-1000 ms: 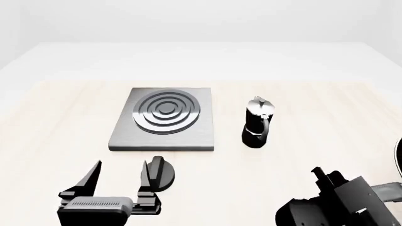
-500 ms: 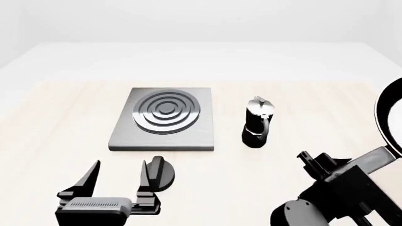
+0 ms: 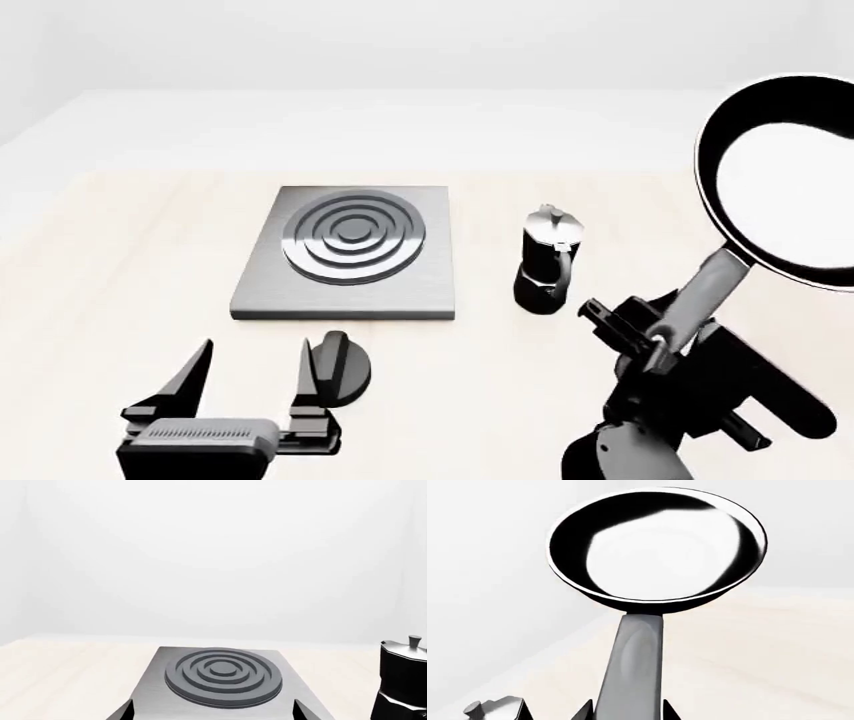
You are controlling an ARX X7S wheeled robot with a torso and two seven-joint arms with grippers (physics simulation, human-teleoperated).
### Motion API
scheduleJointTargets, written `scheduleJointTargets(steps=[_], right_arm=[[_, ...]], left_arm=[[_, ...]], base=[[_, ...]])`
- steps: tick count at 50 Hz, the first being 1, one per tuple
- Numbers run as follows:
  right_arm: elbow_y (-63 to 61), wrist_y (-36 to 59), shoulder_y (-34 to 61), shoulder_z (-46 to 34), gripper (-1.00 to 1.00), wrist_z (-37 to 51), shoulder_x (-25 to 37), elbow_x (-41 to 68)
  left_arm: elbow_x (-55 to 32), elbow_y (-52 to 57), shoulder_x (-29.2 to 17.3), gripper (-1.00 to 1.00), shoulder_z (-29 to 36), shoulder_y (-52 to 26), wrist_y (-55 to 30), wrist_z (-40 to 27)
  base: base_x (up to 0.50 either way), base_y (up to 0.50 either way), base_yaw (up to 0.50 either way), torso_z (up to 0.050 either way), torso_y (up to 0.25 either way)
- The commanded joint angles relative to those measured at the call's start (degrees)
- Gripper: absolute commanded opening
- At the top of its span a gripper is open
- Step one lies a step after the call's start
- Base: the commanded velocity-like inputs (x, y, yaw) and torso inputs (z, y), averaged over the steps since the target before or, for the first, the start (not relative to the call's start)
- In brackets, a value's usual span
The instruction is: Put the frying pan on the stove.
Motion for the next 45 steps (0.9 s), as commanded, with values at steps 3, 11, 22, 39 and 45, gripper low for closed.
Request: scheduleJointTargets(steps=[3,11,22,39,45], right_arm=[[-0.3,-1.4,2.4,-3.8,-1.00,-9.3,2.4,1.1],[-2.3,0.1,3.2,-5.9,-1.00,-9.8,3.1,0.0],[-1.7,-2.2,3.3,-7.6,-1.00,-13.9,3.3,0.9],[-0.4,-0.8,7.0,-12.5,-1.00,-23.3,4.9,3.9],[0.0,0.3,8.3,-14.2,-1.00,-26.2,5.5,4.8]], left_arm=[[0.2,-0.1,-0.2,1.00,0.2,-0.1,0.2,-0.3],[0.0,-0.1,-0.2,1.00,0.2,-0.1,0.4,-0.5],[-0.3,0.0,-0.4,1.00,0.2,-0.2,0.3,-0.6],[-0.3,0.2,-0.7,1.00,0.4,0.0,0.5,-1.0],[-0.3,0.2,-0.8,1.00,0.4,0.1,0.6,-1.2]], base=[[0.00,0.00,0.00,0.000,0.003],[0.00,0.00,0.00,0.002,0.001],[0.00,0.00,0.00,0.000,0.002],[0.00,0.00,0.00,0.000,0.002],[0.00,0.00,0.00,0.002,0.002]])
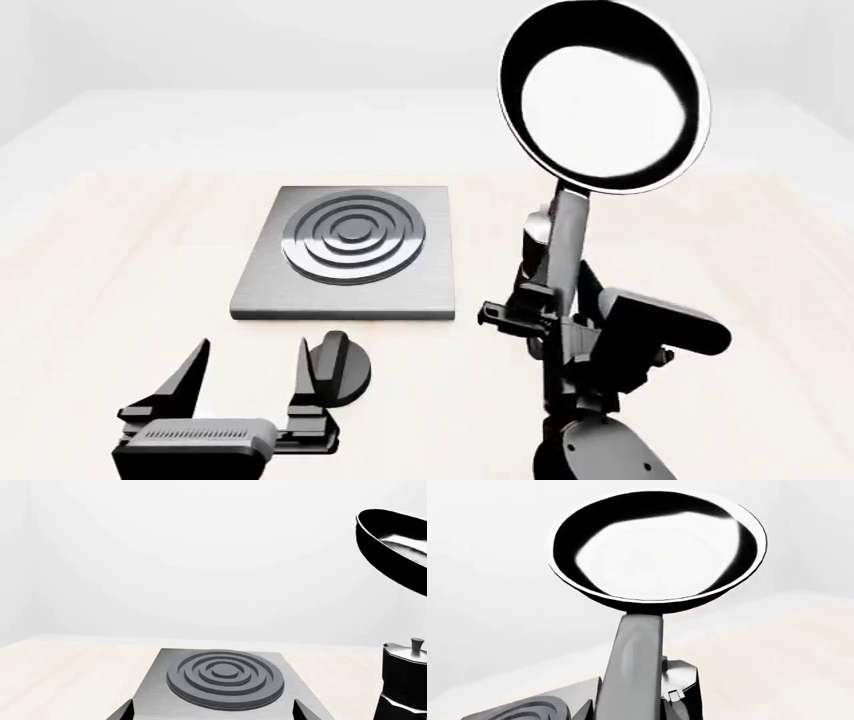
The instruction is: Put the frying pan on the stove.
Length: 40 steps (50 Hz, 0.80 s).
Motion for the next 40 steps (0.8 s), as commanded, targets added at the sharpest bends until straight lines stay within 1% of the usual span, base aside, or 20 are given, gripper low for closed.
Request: scheduleJointTargets(steps=[1,9,16,21,24,28,36,40], right_arm=[[-0.8,1.1,3.3,-2.8,-1.00,-6.1,1.1,-1.1],[-0.3,2.4,4.6,-4.4,-1.00,-9.1,1.6,0.2],[0.1,4.1,6.4,-5.4,-1.00,-10.1,2.0,0.2],[-0.3,6.5,8.2,-5.8,-1.00,-12.3,2.3,3.1],[-0.4,7.2,8.8,-6.2,-1.00,-12.4,2.4,3.1],[0.0,9.2,10.4,-8.1,-1.00,-14.7,2.6,3.7],[0.1,12.0,12.6,-10.4,-1.00,-15.7,2.7,3.0],[-0.3,14.3,14.0,-10.6,-1.00,-18.6,3.3,6.6]], left_arm=[[-0.1,0.1,-0.2,1.00,0.1,0.1,0.2,-0.2],[-0.2,-0.2,-0.3,1.00,0.1,-0.1,0.2,-0.3],[-0.4,-0.3,-0.3,1.00,0.2,-0.2,0.2,-0.4],[-0.6,-0.1,-0.5,1.00,0.1,-0.2,0.2,-0.5],[-0.6,-0.2,-0.5,1.00,0.2,-0.3,0.2,-0.5],[-0.6,-0.2,-0.5,1.00,0.2,-0.3,0.2,-0.6],[-0.8,-0.1,-0.7,1.00,0.2,-0.4,0.2,-0.7],[-0.9,-0.1,-0.7,1.00,0.2,-0.4,0.2,-0.8]], base=[[0.00,0.00,0.00,0.000,0.000],[0.00,0.00,0.00,0.000,0.003],[0.00,0.00,0.00,0.001,0.001],[0.00,0.00,0.00,0.000,0.002],[0.00,0.00,0.00,0.000,0.003],[0.00,0.00,0.00,0.000,0.003],[0.00,0.00,0.00,0.000,0.001],[0.00,0.00,0.00,0.003,0.003]])
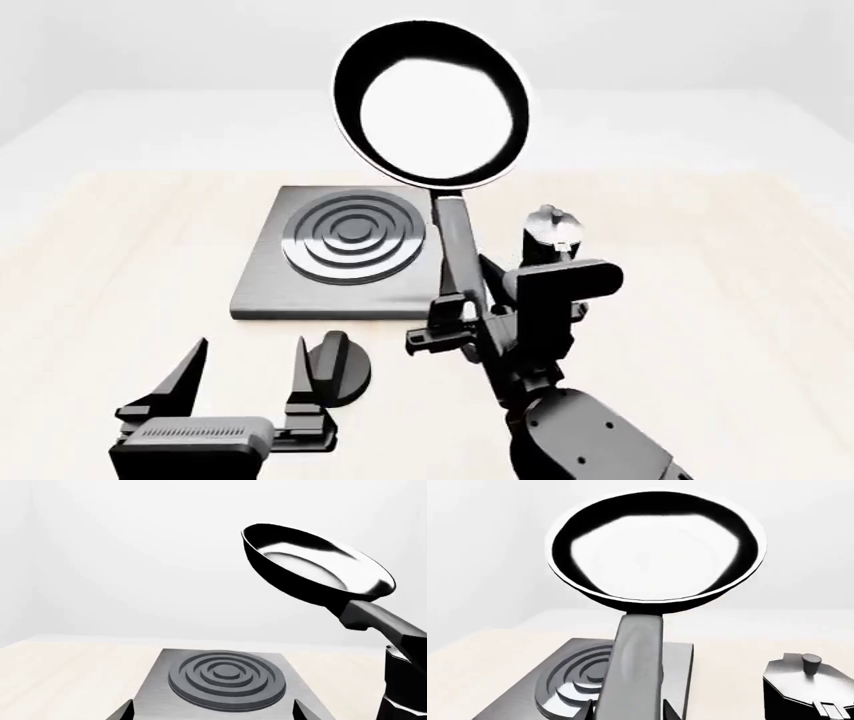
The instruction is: Put the frying pan on the stove.
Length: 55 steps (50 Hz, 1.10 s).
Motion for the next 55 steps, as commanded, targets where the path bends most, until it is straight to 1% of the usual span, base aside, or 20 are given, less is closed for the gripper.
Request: scheduleJointTargets(steps=[1,8,17,36,55], right_arm=[[-2.3,4.4,4.6,-1.0,-1.00,-4.9,0.8,0.5],[-0.2,7.9,7.1,-2.0,-1.00,-7.3,1.5,2.4],[3.2,9.9,9.5,-2.5,-1.00,-10.0,1.6,3.7],[6.5,16.3,15.2,-4.1,-1.00,-12.2,2.1,5.3],[13.1,16.9,18.2,-6.1,-1.00,-14.0,-0.6,3.6]], left_arm=[[-0.2,0.0,-0.2,1.00,0.0,-0.1,0.0,-0.2],[-0.2,-0.1,-0.2,1.00,0.1,-0.3,0.1,-0.3],[-0.4,-0.1,-0.3,1.00,0.2,-0.2,0.1,-0.4],[-0.5,-0.2,-0.6,1.00,0.4,-0.2,0.3,-0.7],[-1.0,-0.8,-0.7,1.00,0.3,-0.9,0.4,-0.8]], base=[[0.00,0.00,0.00,0.000,0.000],[0.00,0.00,0.00,0.000,0.001],[0.00,0.00,0.00,0.000,0.002],[0.00,0.00,0.00,0.001,0.002],[0.00,0.00,0.00,0.001,0.002]])
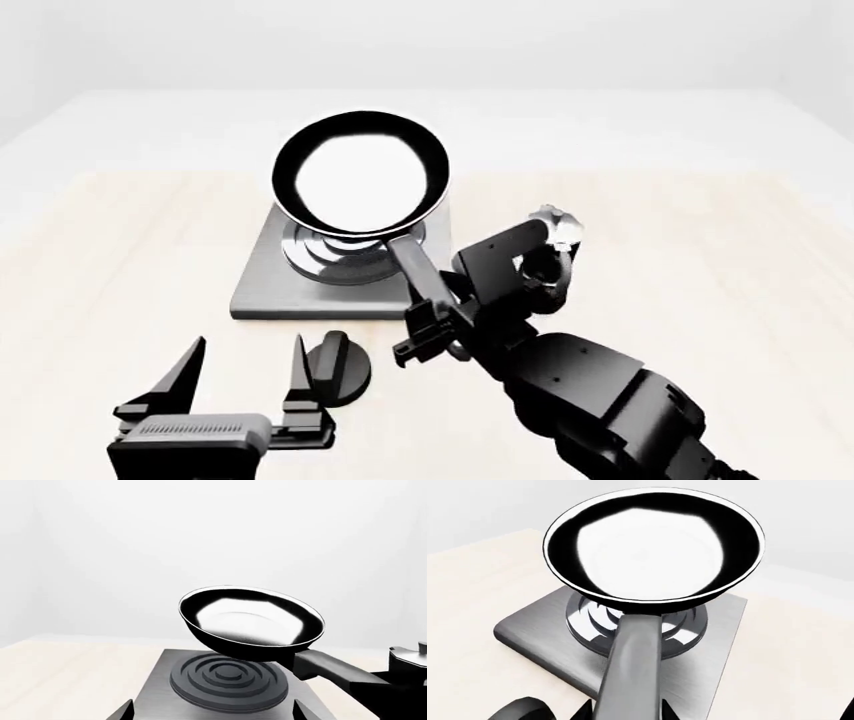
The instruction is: Put the frying pan on the stove.
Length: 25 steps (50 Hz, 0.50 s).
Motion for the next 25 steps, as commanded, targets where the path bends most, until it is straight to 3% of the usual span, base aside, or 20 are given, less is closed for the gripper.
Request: scheduleJointTargets(steps=[1,25], right_arm=[[2.1,0.1,3.1,0.7,-1.00,-1.1,-1.7,-3.8],[9.1,-2.6,4.0,-0.2,-1.00,-3.6,-4.4,-5.1]], left_arm=[[-0.3,-0.3,-0.1,1.00,0.0,-0.4,0.1,0.0],[-0.7,-0.5,-0.4,1.00,0.0,-0.7,0.2,-0.3]], base=[[0.00,0.00,0.00,0.000,0.000],[0.00,0.00,0.00,0.001,0.002]])
